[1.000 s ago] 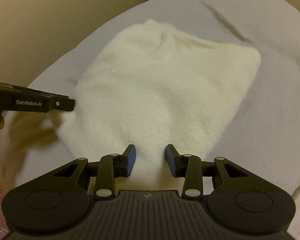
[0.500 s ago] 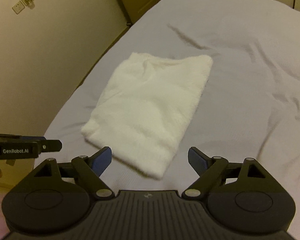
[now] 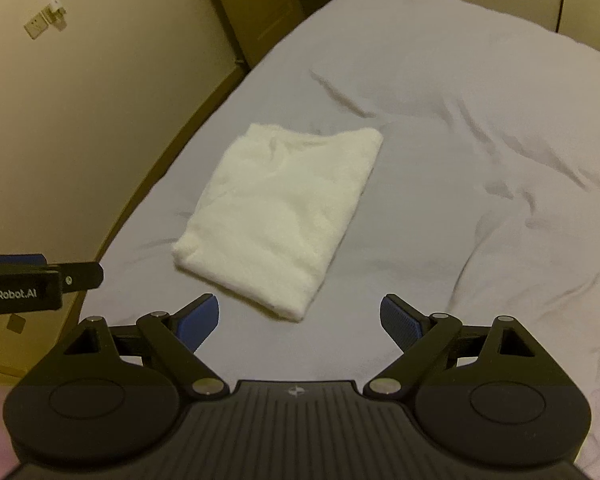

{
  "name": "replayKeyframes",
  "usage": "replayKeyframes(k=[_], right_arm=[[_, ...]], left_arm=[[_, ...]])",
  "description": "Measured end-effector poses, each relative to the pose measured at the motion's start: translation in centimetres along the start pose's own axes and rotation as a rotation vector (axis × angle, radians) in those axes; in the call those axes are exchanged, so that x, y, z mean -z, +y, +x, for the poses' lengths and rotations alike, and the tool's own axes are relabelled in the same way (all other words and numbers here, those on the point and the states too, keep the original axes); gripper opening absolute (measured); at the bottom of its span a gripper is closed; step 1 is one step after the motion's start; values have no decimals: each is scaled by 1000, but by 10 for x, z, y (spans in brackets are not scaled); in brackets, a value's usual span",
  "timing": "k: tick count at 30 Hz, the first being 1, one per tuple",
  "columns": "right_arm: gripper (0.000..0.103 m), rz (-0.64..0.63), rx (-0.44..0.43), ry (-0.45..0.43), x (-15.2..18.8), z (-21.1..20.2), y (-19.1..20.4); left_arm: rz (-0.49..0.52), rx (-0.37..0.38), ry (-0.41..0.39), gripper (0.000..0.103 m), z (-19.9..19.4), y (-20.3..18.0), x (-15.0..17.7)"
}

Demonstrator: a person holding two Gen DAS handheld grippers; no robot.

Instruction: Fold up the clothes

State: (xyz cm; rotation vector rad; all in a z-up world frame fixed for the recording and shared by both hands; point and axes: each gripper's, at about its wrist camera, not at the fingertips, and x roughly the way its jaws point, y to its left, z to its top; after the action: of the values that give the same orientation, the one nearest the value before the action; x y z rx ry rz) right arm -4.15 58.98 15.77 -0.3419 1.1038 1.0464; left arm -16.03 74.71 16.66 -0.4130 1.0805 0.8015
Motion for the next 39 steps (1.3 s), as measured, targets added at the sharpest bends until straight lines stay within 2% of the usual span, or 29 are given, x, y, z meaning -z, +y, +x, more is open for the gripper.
replayKeyframes(k=[2, 4, 5, 9, 12, 19, 31, 33, 39], right_arm=[[90, -13, 3, -9, 2, -4, 1], [90, -29, 5, -15, 3, -9, 1], [90, -39, 5, -21, 4, -12, 1], [90, -70, 21, -46, 9, -23, -4], [90, -96, 13, -43, 14, -30, -10], [90, -141, -12, -7, 24, -45, -27], [91, -216, -6, -18, 34, -69, -38], [101, -218, -14, -24, 36, -72, -40], [102, -230, -39, -33, 44, -82, -50]], left_arm=[[-3, -10, -13, 80, -10, -5, 3], [-21, -16, -26, 95, -16, -8, 8], [-32, -18, -38, 98, -19, -10, 11], [-76, -66, -63, 102, -33, -17, 25], [-80, -150, -75, 102, -41, -29, 35], [-202, -65, -19, 102, -53, -44, 62], [-283, -83, -45, 102, -81, -66, 90], [-287, -82, -48, 102, -84, -68, 91], [-295, -89, -48, 102, -91, -77, 99]])
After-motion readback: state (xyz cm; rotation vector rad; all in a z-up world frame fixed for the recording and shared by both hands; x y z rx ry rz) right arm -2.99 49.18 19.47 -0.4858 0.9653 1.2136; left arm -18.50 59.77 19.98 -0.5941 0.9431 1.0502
